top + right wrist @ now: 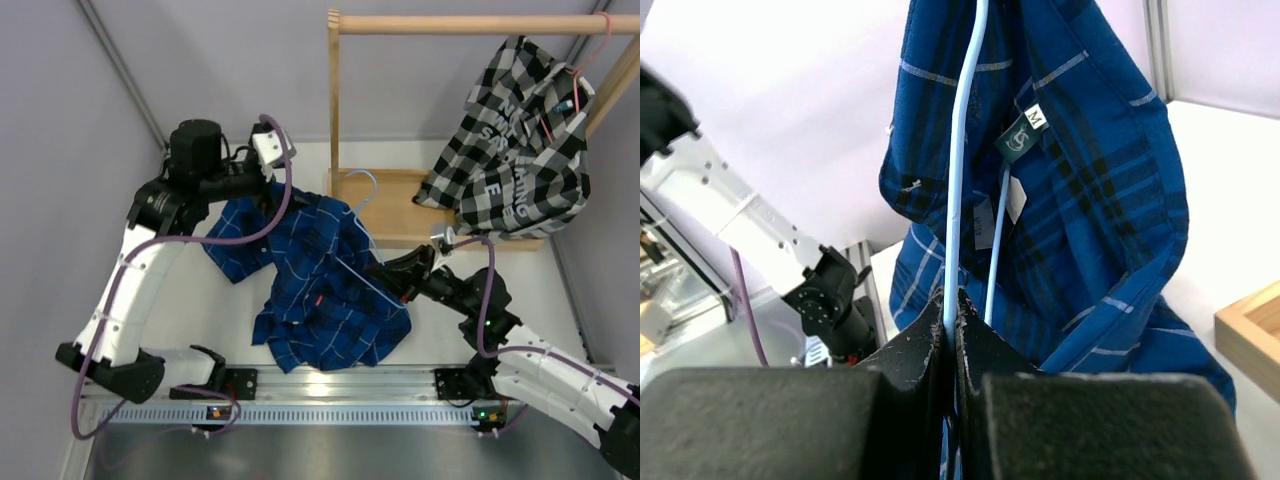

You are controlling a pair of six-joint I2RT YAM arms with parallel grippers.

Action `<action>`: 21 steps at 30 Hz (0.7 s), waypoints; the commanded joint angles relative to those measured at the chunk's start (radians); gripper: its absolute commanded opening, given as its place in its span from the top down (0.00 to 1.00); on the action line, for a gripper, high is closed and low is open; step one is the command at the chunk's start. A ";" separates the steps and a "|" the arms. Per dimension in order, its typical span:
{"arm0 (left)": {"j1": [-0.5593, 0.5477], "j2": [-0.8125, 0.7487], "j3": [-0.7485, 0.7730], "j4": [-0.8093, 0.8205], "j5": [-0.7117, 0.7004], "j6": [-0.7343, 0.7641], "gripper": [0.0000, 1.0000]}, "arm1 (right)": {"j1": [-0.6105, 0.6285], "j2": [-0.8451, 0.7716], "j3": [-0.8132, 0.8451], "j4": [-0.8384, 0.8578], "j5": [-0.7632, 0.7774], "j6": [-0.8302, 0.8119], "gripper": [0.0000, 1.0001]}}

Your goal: Place the shirt on the hanger

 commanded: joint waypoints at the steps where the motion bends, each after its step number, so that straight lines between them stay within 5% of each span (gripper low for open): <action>1: 0.015 0.089 0.146 -0.211 0.533 0.147 0.05 | 0.013 -0.060 0.023 -0.001 -0.006 -0.070 1.00; 6: 0.015 0.134 0.148 -0.223 0.633 0.165 0.08 | 0.013 -0.090 0.049 -0.105 -0.046 -0.107 1.00; 10: 0.013 0.183 0.153 -0.225 0.618 0.134 0.19 | 0.013 -0.116 0.059 -0.130 -0.101 -0.127 1.00; 21: -0.025 0.169 0.053 -0.225 0.651 0.127 0.21 | 0.013 -0.123 0.136 -0.220 -0.171 -0.173 1.00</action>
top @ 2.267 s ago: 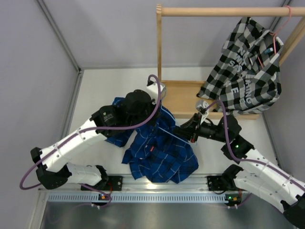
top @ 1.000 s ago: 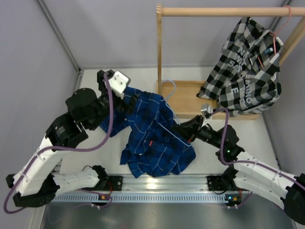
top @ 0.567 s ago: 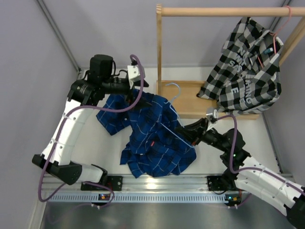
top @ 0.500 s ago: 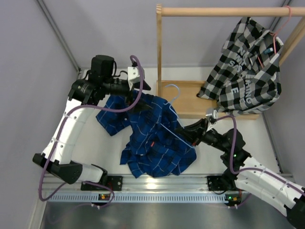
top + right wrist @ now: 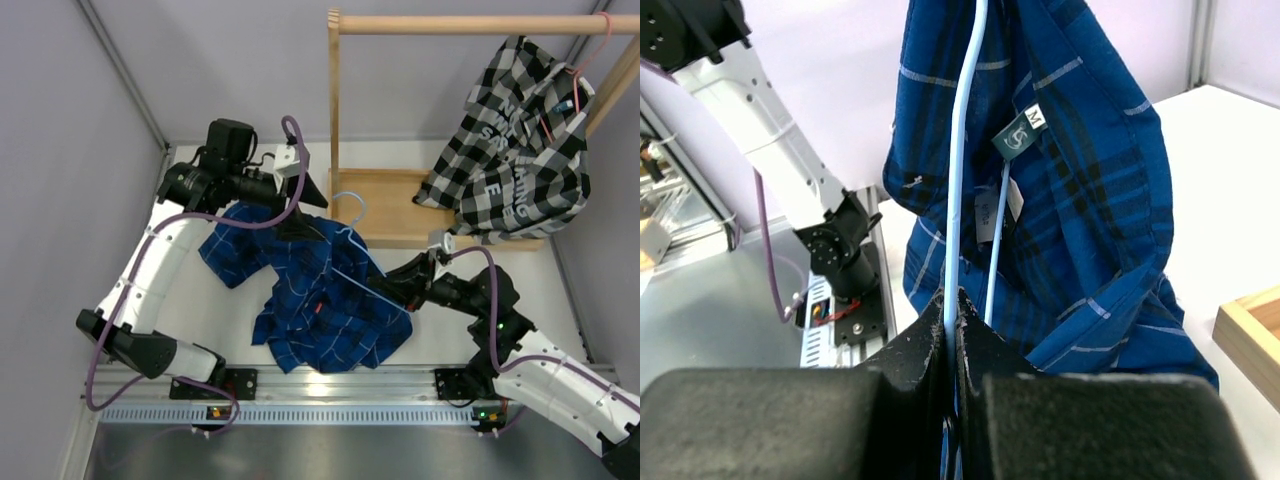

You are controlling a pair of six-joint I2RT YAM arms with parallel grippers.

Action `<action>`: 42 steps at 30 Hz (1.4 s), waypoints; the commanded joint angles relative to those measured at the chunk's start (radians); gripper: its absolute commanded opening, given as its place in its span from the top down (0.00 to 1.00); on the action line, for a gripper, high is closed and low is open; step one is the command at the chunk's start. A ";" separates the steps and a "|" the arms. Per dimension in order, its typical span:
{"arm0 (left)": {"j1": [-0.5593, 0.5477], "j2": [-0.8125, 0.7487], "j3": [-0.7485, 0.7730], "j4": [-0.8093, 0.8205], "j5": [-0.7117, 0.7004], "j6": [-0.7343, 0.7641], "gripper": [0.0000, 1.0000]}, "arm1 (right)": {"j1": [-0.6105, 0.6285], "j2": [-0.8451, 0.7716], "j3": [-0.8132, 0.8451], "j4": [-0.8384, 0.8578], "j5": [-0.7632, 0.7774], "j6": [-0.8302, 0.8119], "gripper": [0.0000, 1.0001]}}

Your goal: Place the shirt on the hanger

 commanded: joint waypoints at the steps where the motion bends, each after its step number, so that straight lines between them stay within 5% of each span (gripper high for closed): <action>1: -0.025 -0.026 -0.044 -0.008 0.066 0.028 0.21 | 0.013 -0.011 0.078 0.031 -0.061 -0.036 1.00; 6: -0.062 -0.031 -0.082 -0.010 0.033 0.011 0.33 | 0.013 -0.006 0.086 0.034 -0.057 -0.036 1.00; 9: -0.071 -0.050 -0.104 -0.010 0.016 0.012 0.48 | 0.013 -0.004 0.089 0.043 -0.057 -0.033 1.00; 16: -0.074 -0.084 -0.098 -0.010 0.020 0.028 1.00 | 0.013 0.016 0.101 0.048 -0.063 -0.045 1.00; 30: -0.072 -0.081 -0.081 -0.010 0.073 0.081 1.00 | 0.013 -0.032 0.156 -0.041 -0.063 -0.108 1.00; 31: -0.072 -0.080 -0.079 -0.011 0.056 0.077 0.77 | 0.014 -0.030 0.159 -0.049 -0.093 -0.110 1.00; 34: -0.074 -0.058 -0.055 -0.012 0.001 0.038 0.45 | 0.013 -0.027 0.161 -0.053 -0.144 -0.115 1.00; 35: -0.074 -0.055 -0.038 -0.012 -0.006 0.026 0.08 | 0.013 -0.027 0.161 -0.052 -0.150 -0.115 1.00; 42: -0.072 -0.054 0.008 -0.008 -0.078 0.008 0.02 | 0.013 -0.027 0.158 -0.085 -0.153 -0.122 1.00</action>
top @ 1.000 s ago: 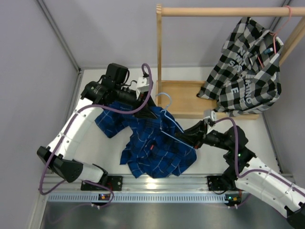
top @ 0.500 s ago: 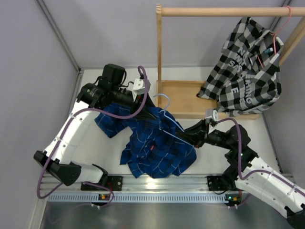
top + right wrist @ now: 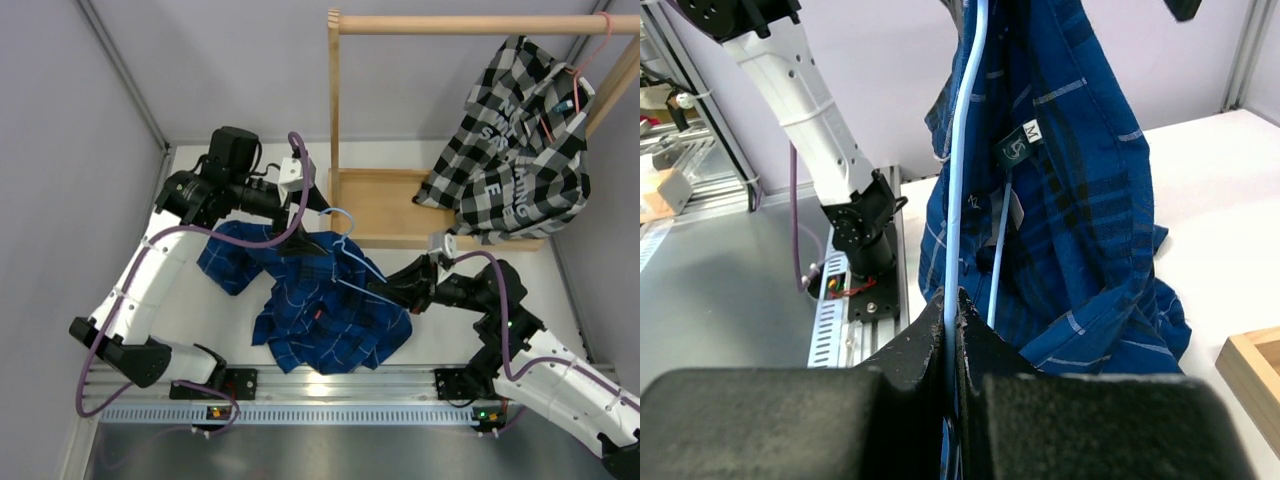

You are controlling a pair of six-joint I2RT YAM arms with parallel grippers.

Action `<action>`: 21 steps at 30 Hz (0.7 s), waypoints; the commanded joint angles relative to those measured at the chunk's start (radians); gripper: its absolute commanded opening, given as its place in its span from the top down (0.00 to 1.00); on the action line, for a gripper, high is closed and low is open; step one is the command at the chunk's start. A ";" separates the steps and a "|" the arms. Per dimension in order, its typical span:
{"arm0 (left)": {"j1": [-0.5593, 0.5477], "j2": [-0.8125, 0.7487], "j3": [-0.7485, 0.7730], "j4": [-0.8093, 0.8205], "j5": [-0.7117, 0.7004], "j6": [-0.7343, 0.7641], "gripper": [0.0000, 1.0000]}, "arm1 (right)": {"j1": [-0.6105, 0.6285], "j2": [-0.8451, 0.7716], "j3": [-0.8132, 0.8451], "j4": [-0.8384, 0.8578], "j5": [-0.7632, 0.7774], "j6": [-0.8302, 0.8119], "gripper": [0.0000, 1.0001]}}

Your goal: Place the shirt on the hanger

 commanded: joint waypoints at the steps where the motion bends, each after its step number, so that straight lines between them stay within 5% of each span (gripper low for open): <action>1: -0.002 -0.012 0.047 0.008 -0.029 -0.005 0.02 | 0.013 -0.017 0.062 0.030 -0.027 -0.036 1.00; 9: -0.002 -0.083 -0.062 0.009 -0.010 -0.003 0.14 | 0.013 -0.034 0.088 -0.023 -0.016 -0.065 1.00; 13: -0.002 -0.091 -0.096 0.009 0.005 0.000 0.38 | 0.013 -0.029 0.110 -0.046 -0.017 -0.080 1.00; 18: -0.005 -0.092 -0.093 0.011 0.030 -0.002 0.41 | 0.013 -0.015 0.127 -0.068 -0.022 -0.097 1.00; 19: -0.006 -0.092 -0.090 0.009 0.037 0.000 0.50 | 0.013 -0.012 0.133 -0.076 -0.024 -0.100 1.00; 20: -0.008 -0.092 -0.088 0.009 0.043 0.000 0.88 | 0.013 -0.005 0.143 -0.080 -0.024 -0.106 1.00; 21: -0.009 -0.094 -0.085 0.011 0.049 0.000 1.00 | 0.013 0.002 0.150 -0.083 -0.024 -0.109 1.00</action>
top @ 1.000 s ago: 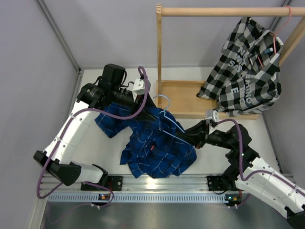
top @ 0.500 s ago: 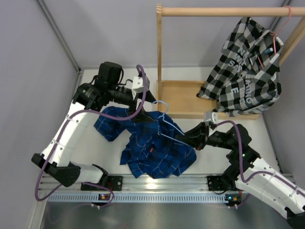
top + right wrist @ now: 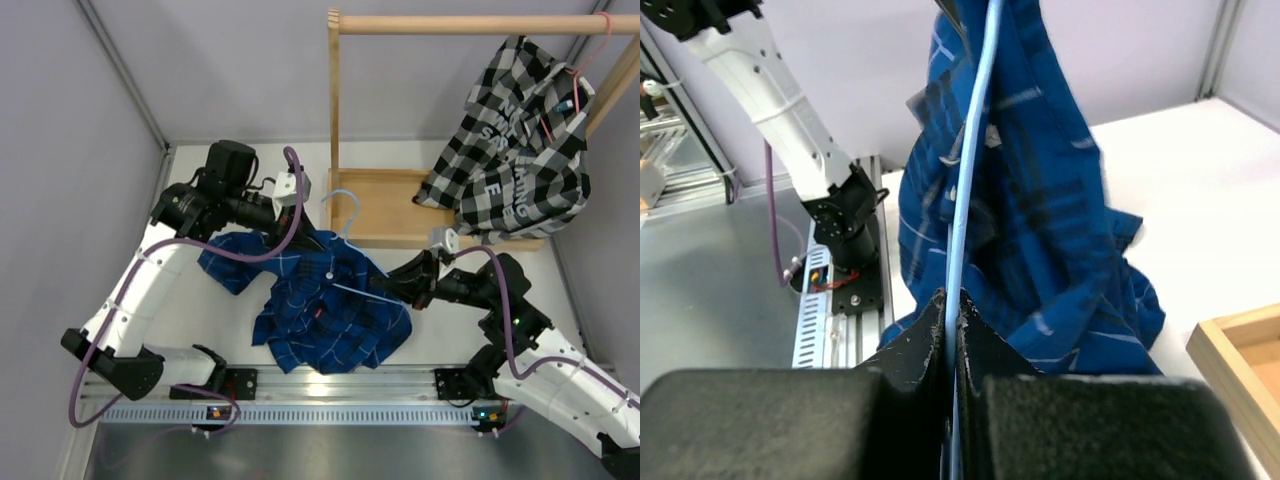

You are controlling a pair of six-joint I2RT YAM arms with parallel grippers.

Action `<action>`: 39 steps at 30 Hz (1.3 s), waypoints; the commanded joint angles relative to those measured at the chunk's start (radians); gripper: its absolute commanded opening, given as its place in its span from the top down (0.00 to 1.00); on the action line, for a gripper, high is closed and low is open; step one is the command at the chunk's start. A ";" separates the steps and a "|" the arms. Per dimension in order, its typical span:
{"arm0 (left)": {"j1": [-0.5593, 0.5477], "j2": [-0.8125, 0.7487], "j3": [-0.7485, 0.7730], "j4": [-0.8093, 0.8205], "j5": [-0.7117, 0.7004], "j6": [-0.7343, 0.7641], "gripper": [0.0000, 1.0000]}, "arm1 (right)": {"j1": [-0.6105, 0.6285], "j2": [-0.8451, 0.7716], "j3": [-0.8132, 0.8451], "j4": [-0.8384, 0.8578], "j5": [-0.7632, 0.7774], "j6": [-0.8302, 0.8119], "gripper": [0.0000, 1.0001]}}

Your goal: Place the shirt on the hanger

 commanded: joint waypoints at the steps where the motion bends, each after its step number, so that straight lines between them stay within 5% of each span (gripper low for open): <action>1: -0.009 -0.024 0.011 0.012 0.047 0.013 1.00 | 0.013 0.009 0.082 0.030 -0.037 -0.050 1.00; 9: -0.009 -0.042 0.006 0.012 0.038 0.048 1.00 | 0.013 0.006 0.098 0.024 0.044 -0.062 0.96; 11: -0.007 -0.040 0.021 0.013 0.012 0.050 1.00 | 0.013 -0.009 0.090 0.007 0.103 -0.046 0.61; 12: -0.007 -0.040 0.027 0.019 -0.015 0.044 1.00 | 0.013 -0.018 0.089 -0.016 0.193 -0.044 0.24; 14: -0.009 -0.043 0.034 0.058 -0.063 -0.021 1.00 | 0.013 -0.061 0.086 -0.078 0.297 -0.024 0.18; 15: -0.007 -0.047 0.031 0.099 -0.083 -0.041 1.00 | 0.013 -0.078 0.081 -0.141 0.387 -0.004 0.02; 21: -0.007 -0.119 -0.050 0.281 -0.256 -0.231 1.00 | 0.014 -0.254 -0.003 -0.276 0.508 0.204 0.00; 27: -0.009 -0.218 -0.199 0.505 -0.468 -0.416 1.00 | 0.013 -0.310 -0.088 -0.219 0.389 0.414 0.11; 29: -0.009 -0.238 -0.238 0.559 -0.490 -0.461 1.00 | 0.013 -0.256 -0.150 -0.057 0.336 0.482 0.14; 39: -0.009 -0.295 -0.345 0.682 -0.471 -0.565 1.00 | 0.029 0.118 -0.112 0.190 0.413 0.496 0.41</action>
